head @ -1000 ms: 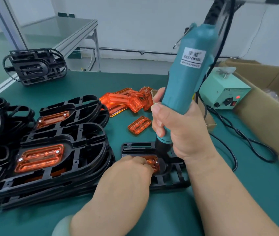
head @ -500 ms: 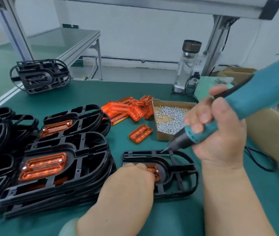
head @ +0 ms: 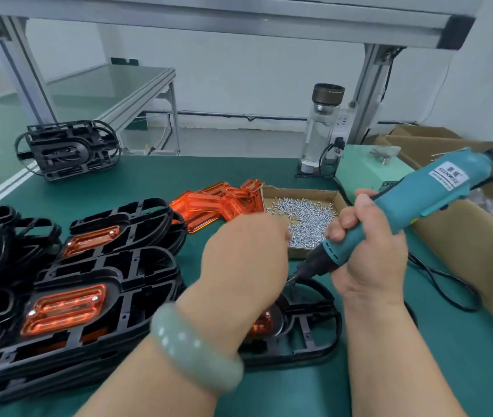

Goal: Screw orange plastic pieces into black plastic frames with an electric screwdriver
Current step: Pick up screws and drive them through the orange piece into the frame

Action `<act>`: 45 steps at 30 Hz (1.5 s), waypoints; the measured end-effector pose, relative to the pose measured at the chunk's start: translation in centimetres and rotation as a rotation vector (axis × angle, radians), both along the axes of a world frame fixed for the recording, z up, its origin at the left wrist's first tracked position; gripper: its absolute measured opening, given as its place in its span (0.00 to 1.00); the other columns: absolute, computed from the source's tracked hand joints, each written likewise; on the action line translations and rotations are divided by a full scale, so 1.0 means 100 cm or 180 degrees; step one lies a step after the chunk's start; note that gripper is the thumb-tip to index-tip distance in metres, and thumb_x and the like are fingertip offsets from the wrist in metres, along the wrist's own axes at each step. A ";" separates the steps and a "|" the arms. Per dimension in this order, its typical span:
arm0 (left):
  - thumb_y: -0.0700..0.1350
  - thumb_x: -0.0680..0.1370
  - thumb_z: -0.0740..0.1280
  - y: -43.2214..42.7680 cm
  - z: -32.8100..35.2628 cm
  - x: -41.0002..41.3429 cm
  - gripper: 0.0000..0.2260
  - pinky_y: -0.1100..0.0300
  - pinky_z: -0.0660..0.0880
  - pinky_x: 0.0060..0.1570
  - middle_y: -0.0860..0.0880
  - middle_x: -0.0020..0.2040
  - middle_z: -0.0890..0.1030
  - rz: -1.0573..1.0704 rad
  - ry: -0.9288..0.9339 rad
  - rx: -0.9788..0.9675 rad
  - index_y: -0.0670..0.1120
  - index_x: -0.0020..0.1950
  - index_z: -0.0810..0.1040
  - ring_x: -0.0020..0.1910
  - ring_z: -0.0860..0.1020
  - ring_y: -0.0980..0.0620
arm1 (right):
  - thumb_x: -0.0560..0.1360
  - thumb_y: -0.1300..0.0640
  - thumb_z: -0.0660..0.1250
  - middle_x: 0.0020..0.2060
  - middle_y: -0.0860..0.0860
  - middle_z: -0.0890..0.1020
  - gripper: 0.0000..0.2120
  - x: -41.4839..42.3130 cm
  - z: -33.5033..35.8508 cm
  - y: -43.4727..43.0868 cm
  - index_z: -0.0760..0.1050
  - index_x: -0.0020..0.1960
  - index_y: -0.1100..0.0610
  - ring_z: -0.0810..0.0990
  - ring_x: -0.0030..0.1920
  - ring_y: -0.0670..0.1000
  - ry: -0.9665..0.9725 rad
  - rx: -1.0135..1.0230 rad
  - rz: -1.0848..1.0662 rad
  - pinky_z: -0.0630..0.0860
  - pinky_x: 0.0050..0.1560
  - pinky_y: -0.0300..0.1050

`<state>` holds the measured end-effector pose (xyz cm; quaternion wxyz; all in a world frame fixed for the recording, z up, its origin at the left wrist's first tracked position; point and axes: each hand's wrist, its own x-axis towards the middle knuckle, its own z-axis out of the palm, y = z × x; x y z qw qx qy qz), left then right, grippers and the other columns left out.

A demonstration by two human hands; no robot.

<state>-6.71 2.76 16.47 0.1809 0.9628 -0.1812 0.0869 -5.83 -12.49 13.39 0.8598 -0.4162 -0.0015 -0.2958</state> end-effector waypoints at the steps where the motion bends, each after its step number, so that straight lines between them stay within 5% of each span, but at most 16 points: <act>1: 0.41 0.77 0.63 -0.016 0.006 0.015 0.11 0.51 0.77 0.53 0.51 0.53 0.81 0.0137 -0.0093 -0.0301 0.52 0.54 0.80 0.54 0.78 0.47 | 0.72 0.58 0.65 0.26 0.48 0.71 0.01 0.001 0.000 0.000 0.74 0.42 0.53 0.69 0.23 0.47 0.0026 0.0021 -0.0001 0.69 0.27 0.37; 6: 0.39 0.76 0.62 -0.049 -0.006 0.061 0.08 0.53 0.76 0.48 0.47 0.50 0.81 0.0079 0.0303 -0.0007 0.45 0.51 0.80 0.53 0.79 0.45 | 0.72 0.58 0.65 0.26 0.48 0.70 0.01 0.005 -0.003 0.002 0.73 0.43 0.53 0.69 0.23 0.47 0.0084 0.0001 -0.0032 0.68 0.27 0.37; 13: 0.35 0.75 0.58 -0.062 -0.023 0.087 0.20 0.51 0.67 0.55 0.43 0.58 0.75 -0.0122 0.0567 0.0676 0.49 0.63 0.76 0.59 0.67 0.43 | 0.73 0.58 0.65 0.26 0.48 0.70 0.01 0.008 -0.006 -0.001 0.74 0.42 0.53 0.69 0.23 0.47 0.0191 0.0062 0.0000 0.68 0.27 0.37; 18: 0.36 0.75 0.58 -0.064 -0.029 0.094 0.11 0.51 0.62 0.54 0.46 0.46 0.73 -0.0067 0.0593 0.0883 0.47 0.49 0.77 0.52 0.62 0.46 | 0.72 0.57 0.66 0.26 0.48 0.70 0.01 0.010 -0.006 0.000 0.74 0.42 0.53 0.69 0.23 0.47 0.0245 0.0021 0.0015 0.67 0.26 0.37; 21: 0.38 0.75 0.61 -0.066 -0.029 0.098 0.05 0.52 0.62 0.51 0.45 0.50 0.77 -0.0023 0.0400 0.0903 0.46 0.41 0.69 0.57 0.66 0.44 | 0.71 0.57 0.66 0.25 0.48 0.70 0.02 0.009 -0.006 0.002 0.73 0.41 0.53 0.69 0.22 0.47 0.0274 0.0012 0.0044 0.68 0.26 0.37; 32: 0.43 0.76 0.62 -0.063 -0.034 0.103 0.03 0.51 0.60 0.50 0.46 0.51 0.78 0.0103 0.0115 0.1012 0.48 0.42 0.69 0.55 0.67 0.45 | 0.72 0.57 0.66 0.26 0.48 0.71 0.02 0.008 -0.007 0.001 0.73 0.43 0.54 0.69 0.23 0.47 0.0308 0.0056 0.0085 0.68 0.27 0.37; 38: 0.48 0.77 0.61 -0.061 -0.037 0.104 0.06 0.51 0.62 0.48 0.47 0.50 0.79 0.0294 0.0185 0.0527 0.47 0.44 0.75 0.51 0.69 0.46 | 0.71 0.56 0.66 0.26 0.48 0.70 0.04 0.008 -0.007 0.001 0.73 0.44 0.55 0.69 0.23 0.47 0.0316 0.0062 0.0079 0.69 0.27 0.36; 41: 0.48 0.77 0.60 -0.060 -0.033 0.104 0.09 0.50 0.68 0.53 0.49 0.51 0.80 0.0388 0.0457 0.0049 0.50 0.51 0.79 0.54 0.74 0.45 | 0.71 0.56 0.65 0.26 0.48 0.71 0.04 0.009 -0.007 0.001 0.72 0.45 0.55 0.69 0.23 0.46 0.0288 0.0124 0.0108 0.69 0.27 0.36; 45: 0.46 0.76 0.59 -0.063 -0.025 0.097 0.11 0.53 0.76 0.49 0.48 0.46 0.82 0.0317 0.0412 -0.0576 0.48 0.48 0.80 0.47 0.79 0.46 | 0.71 0.56 0.65 0.26 0.47 0.71 0.04 0.010 -0.007 0.000 0.72 0.45 0.55 0.69 0.23 0.46 0.0291 0.0173 0.0132 0.69 0.28 0.36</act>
